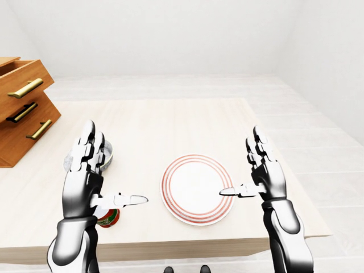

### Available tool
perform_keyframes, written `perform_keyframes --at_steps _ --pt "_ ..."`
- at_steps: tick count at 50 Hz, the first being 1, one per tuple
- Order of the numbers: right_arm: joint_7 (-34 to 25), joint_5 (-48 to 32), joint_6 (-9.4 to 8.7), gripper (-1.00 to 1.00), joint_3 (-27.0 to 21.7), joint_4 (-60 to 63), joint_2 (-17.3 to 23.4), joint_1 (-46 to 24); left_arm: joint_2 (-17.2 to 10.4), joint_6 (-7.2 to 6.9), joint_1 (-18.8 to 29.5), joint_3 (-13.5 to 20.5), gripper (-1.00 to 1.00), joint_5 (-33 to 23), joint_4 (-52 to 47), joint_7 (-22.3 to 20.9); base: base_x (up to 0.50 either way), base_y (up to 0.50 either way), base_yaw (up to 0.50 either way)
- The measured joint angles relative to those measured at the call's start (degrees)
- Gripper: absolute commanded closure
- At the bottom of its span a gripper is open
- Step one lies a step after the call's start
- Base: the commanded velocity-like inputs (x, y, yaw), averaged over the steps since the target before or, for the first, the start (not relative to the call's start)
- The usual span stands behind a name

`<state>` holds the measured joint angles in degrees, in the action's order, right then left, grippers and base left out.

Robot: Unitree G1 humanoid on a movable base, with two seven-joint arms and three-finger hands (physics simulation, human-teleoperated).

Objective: Put the bowl on the plate.

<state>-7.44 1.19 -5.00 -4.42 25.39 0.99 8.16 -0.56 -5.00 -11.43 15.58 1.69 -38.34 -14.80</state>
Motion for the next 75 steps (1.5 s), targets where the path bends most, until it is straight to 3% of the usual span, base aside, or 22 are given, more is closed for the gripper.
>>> perform_keyframes --at_steps 11,19,38,52,63,75 --pt "-0.5 0.1 0.0 -1.0 -0.4 0.2 -0.1 0.7 -3.1 0.0 3.4 2.8 -1.0 -3.2 -0.2 -1.2 0.0 0.0 0.0" --pt "-0.9 0.2 0.0 -1.0 -0.5 0.4 -0.2 1.3 -6.7 0.0 7.5 4.7 -1.0 -6.9 0.1 -2.5 0.0 0.0 0.0" --pt "-1.7 0.7 0.0 -1.0 -1.1 2.2 -0.3 2.4 -16.0 0.0 16.8 6.4 -1.0 -19.8 5.2 -8.7 0.0 0.0 0.0" --pt "-2.1 0.9 0.0 -1.0 -1.1 3.0 -0.6 3.1 -21.1 0.0 19.6 6.3 -1.0 -31.7 12.1 -11.2 0.0 0.0 0.0" --pt "-2.4 0.9 0.0 -1.0 -1.0 4.4 -0.6 3.8 -22.5 0.0 20.2 6.7 -1.0 -41.6 12.9 -15.8 0.0 0.0 0.0" --pt "-2.9 1.0 0.0 -1.0 -1.4 6.3 -0.8 4.8 -23.5 0.0 22.0 7.1 -1.0 -48.7 14.0 -20.1 0.0 0.0 0.0"
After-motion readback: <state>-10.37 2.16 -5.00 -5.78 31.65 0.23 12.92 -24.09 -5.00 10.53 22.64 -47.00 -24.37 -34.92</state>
